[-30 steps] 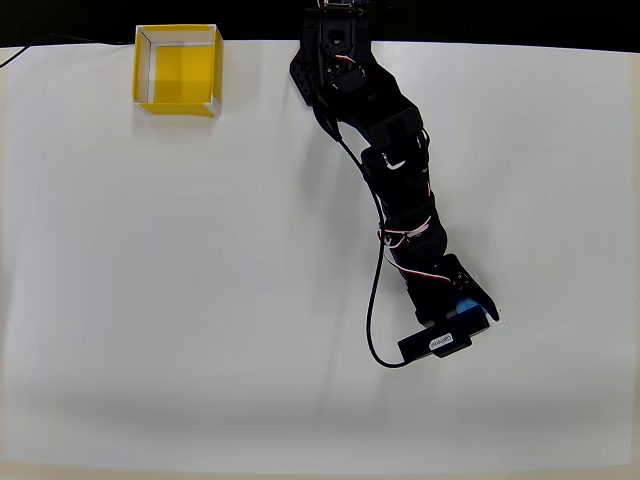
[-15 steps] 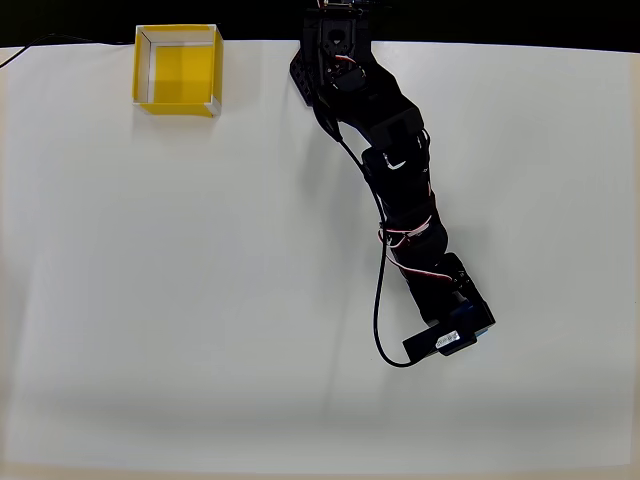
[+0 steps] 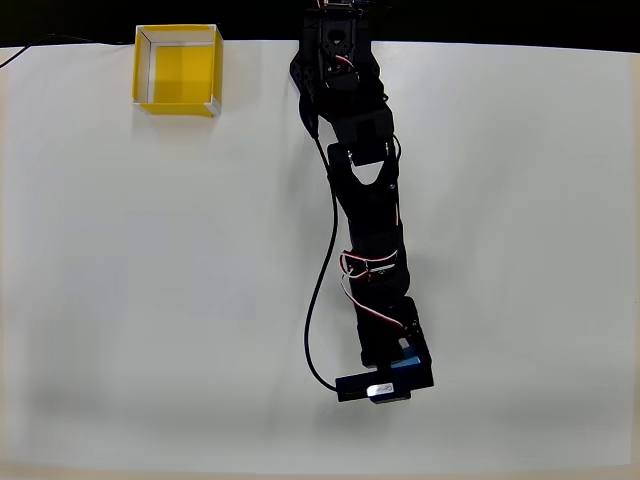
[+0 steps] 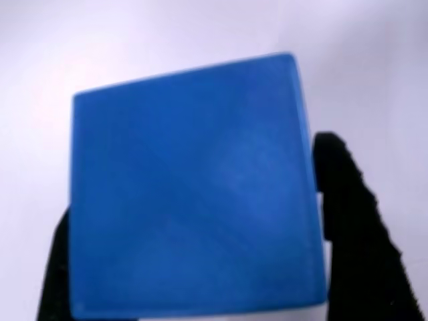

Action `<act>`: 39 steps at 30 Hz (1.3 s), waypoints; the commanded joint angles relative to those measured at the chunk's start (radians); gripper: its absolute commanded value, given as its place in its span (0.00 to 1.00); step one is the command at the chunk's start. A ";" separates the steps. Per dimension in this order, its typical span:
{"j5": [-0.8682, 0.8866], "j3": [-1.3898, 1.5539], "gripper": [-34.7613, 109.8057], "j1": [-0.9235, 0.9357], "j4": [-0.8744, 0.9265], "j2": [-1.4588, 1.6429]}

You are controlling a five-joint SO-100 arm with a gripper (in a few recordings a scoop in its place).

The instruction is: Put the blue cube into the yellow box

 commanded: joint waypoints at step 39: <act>0.124 -0.225 0.28 1.442 1.414 0.897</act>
